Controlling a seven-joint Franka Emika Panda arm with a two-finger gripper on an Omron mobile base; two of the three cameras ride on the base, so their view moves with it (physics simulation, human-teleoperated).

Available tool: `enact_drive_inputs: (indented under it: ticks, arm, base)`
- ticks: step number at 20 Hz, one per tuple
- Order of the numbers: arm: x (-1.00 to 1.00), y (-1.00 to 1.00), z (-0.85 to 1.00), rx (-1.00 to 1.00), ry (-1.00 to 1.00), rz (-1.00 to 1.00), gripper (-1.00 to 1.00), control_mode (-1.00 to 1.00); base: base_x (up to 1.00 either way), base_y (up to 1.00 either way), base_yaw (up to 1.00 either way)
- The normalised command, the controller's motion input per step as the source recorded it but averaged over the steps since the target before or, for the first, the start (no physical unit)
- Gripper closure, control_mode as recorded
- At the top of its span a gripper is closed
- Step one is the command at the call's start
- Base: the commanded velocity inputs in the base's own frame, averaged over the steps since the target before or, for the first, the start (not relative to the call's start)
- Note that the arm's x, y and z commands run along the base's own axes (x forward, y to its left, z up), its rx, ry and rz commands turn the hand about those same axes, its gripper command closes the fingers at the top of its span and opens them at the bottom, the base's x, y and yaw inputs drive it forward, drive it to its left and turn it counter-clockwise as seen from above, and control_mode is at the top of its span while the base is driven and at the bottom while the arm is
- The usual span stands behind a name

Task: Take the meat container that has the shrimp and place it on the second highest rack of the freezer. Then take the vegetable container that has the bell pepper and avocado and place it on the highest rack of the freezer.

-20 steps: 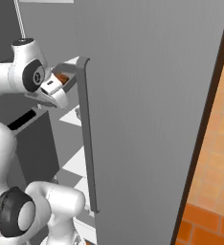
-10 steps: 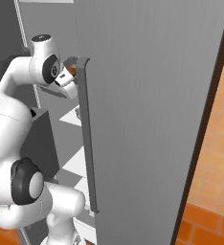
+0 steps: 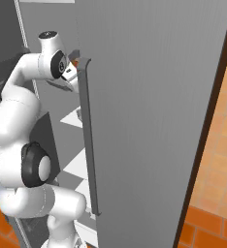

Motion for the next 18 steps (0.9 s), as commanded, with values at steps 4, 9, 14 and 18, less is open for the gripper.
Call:
enact_drive_inputs:
  ticks: [4, 9, 14, 18]
  arm:
    - [0.6, -0.21, 0.2, 0.11, 0.0, -0.05, 1.0, -1.0]
    - [0.27, -0.08, 0.31, 0.14, -0.06, -0.07, 1.0, -1.0]
    - [0.0, 0.07, 0.04, 0.0, -0.2, -0.04, 1.0, -1.0]
    - [0.26, -0.05, 0.01, 0.07, -0.01, -0.1, 1.0, -1.0]
  base:
    - [0.0, 0.0, 0.0]
    - [0.0, 0.0, 0.0]
    - [0.0, 0.0, 0.0]
    - [0.0, 0.0, 0.0]
